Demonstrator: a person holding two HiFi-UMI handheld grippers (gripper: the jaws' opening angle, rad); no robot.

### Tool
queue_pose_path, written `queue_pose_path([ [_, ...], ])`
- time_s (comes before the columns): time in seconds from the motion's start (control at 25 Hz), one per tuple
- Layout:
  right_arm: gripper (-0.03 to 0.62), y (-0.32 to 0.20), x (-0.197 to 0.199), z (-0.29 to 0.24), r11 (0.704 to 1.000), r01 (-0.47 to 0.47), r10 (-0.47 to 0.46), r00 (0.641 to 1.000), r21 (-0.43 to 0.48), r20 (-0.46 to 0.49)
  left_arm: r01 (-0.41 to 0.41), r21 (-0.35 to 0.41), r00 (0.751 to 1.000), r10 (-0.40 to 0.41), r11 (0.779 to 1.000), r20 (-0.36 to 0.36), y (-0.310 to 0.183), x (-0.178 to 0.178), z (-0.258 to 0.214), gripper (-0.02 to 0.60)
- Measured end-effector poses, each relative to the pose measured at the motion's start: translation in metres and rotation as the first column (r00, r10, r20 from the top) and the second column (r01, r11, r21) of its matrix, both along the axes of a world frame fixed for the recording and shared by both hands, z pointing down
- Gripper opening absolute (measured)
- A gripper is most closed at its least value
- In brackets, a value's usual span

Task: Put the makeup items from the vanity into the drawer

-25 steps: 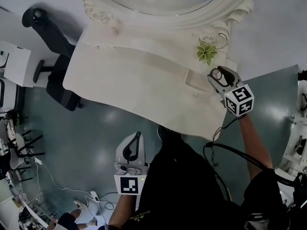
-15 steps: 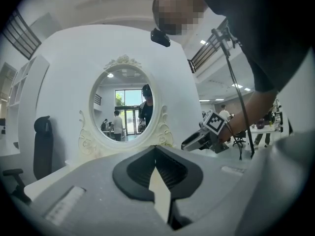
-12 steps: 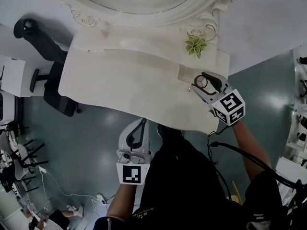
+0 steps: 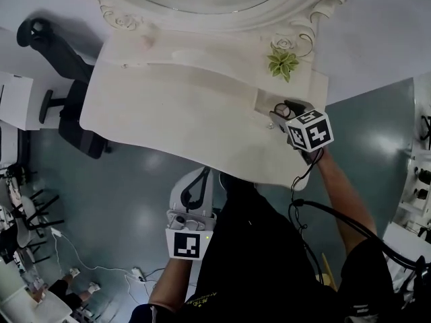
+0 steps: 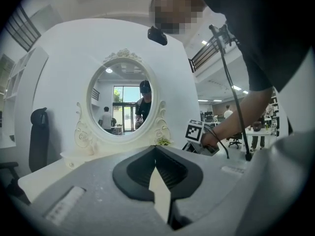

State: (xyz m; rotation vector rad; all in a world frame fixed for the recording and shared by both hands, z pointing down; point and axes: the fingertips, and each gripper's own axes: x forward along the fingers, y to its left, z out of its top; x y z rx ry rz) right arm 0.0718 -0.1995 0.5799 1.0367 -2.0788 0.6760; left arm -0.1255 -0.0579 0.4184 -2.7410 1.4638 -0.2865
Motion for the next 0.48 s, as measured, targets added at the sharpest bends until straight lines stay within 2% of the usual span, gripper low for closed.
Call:
queue_pose_path([
  [0.2,0.238,-0.008,0.001,0.015,0.992,-0.036,0.033,0.999,-0.12,-0.02,0.032,-0.019,0.999,-0.032,0.999,-0.006,-0.004,-0.015,0.01,0.021],
  [0.48,0.238,-0.01,-0.007,0.021,0.974,-0.072,0.067,0.997,-0.214,-0.03,0.047,-0.036,0.998,-0.049,0.998,-0.031,-0.015,-0.023,0.017,0.021],
])
